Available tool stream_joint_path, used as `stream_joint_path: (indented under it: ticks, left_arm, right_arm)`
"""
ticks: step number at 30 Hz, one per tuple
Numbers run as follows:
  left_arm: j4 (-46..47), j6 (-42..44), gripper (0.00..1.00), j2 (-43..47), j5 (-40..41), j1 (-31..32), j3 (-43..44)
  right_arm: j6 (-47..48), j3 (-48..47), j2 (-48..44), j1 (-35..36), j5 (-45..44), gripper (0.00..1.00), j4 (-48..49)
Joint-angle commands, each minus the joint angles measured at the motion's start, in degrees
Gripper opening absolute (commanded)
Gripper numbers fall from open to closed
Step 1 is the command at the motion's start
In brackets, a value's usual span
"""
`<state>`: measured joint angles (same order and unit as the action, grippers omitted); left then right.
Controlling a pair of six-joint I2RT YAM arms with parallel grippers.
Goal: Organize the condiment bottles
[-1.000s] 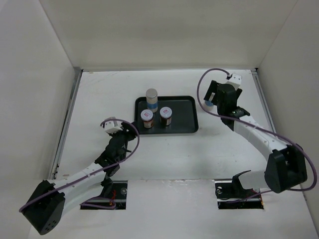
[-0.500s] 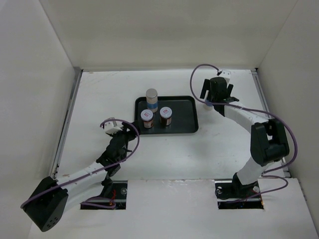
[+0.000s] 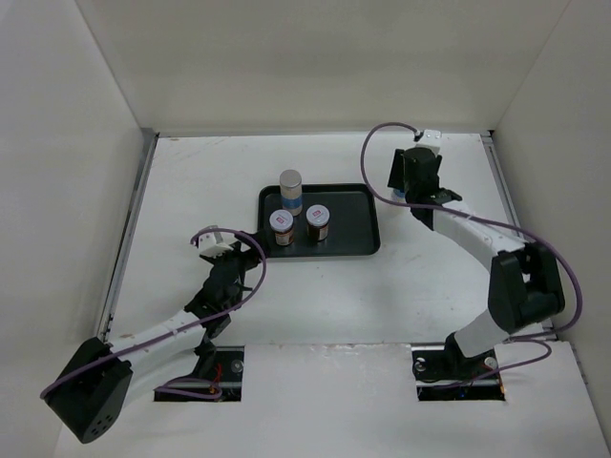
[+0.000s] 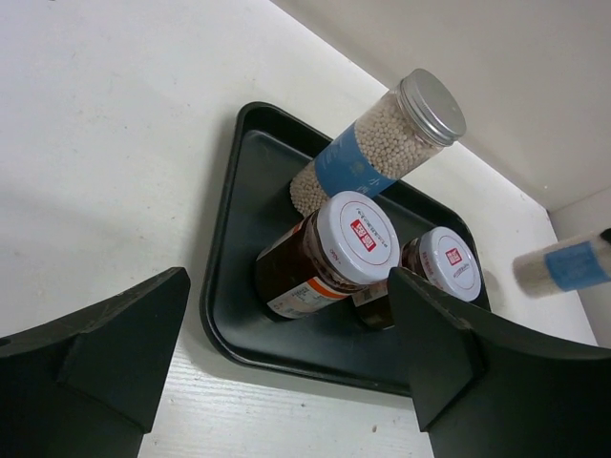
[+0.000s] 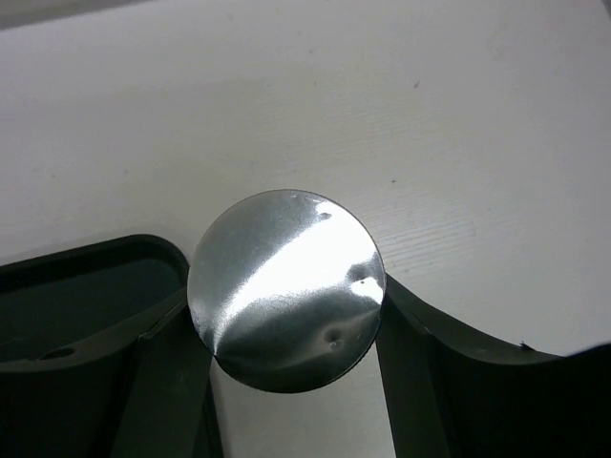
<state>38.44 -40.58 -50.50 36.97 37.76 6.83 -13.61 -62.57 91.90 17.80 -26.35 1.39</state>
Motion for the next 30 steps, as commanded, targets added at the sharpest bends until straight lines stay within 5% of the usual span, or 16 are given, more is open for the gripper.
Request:
stream_joint_path:
  ticks: [1,6,20,26,30]
  left_arm:
    - [3.75,-0.91,0.86,-0.39,0.2,-0.62,-0.41]
    - [3.75,-0.73,1.0,-0.21,0.73,-0.97,-0.41]
    - [2.79,-1.7,1.0,-0.65,2.14,-2.21,-0.68]
    - [0.51,-2.31,1.0,-1.62,2.4,-2.29,0.37]
    - [-1.87,-3.28,1.0,-1.97,2.67,-2.56,1.34]
  right_arm:
    - [1.92,-1.24,-9.53,4.03,-2.39,0.59,8.54]
    - [0.6,-2.2,-9.38,9.82,-0.64,0.59,8.63]
    - [-0.72,-7.04,7.15,16.96,1.39,0.63,10.39]
    - [-1.25,-6.43,5.14,17.75,0.77,0.95,10.04]
    - [-1.25,-4.15,-1.44,18.19,-0.63,1.0,10.21]
